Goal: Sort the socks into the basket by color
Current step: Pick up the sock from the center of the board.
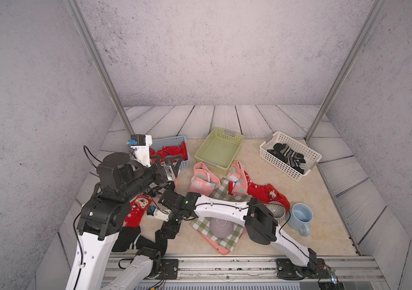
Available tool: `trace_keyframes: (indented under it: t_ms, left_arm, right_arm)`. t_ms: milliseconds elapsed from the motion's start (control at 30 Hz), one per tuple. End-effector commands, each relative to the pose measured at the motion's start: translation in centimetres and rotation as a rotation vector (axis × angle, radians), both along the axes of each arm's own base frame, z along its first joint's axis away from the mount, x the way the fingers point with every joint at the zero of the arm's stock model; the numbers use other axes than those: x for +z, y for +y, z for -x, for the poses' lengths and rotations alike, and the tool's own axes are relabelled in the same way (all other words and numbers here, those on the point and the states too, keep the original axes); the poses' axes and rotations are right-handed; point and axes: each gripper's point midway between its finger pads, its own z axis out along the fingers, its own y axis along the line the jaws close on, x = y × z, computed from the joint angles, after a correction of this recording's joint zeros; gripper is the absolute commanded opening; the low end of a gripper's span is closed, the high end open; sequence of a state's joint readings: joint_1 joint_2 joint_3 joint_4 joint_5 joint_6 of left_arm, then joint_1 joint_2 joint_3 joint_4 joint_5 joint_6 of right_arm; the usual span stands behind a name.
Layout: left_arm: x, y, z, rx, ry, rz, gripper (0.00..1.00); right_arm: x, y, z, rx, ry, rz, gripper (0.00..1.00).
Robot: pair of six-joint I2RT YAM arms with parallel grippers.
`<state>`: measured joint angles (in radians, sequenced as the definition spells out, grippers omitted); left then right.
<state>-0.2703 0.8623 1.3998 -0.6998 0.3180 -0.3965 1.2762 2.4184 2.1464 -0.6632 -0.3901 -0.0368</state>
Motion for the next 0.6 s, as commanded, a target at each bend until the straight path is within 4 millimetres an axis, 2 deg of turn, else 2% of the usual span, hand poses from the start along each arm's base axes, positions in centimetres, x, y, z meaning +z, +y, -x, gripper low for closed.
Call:
trace_keyframes:
  t_ms: [0, 100, 300, 400, 467, 567]
  left_arm:
    - [0.3, -0.1, 0.9, -0.022, -0.01, 0.012, 0.99]
    - [0.4, 0.2, 1.6, -0.018, -0.019, 0.001, 0.99]
    - [2.3, 0.8, 3.6, -0.009, -0.086, 0.037, 0.99]
    - [2.7, 0.6, 4.2, -0.025, -0.094, 0.075, 0.99]
    - [2.7, 0.6, 4.3, -0.026, -0.093, 0.086, 0.99]
    - [2.7, 0.6, 4.4, -0.025, -0.092, 0.093, 0.99]
  right_arm:
    - [-0.4, 0.7, 1.6, 0.053, -0.036, -0.003, 0.84]
    - [-1.2, 1.2, 1.7, 0.049, -0.036, 0.004, 0.86]
    - [-3.2, 1.8, 2.8, 0.08, -0.041, 0.045, 0.86]
    - [-4.4, 1.8, 2.3, 0.053, -0.069, 0.09, 0.85]
    - [-5.3, 1.6, 1.7, 0.024, -0.086, 0.129, 0.8]
    - [-6.1, 1.1, 1.0, -0.01, -0.11, 0.162, 0.66]
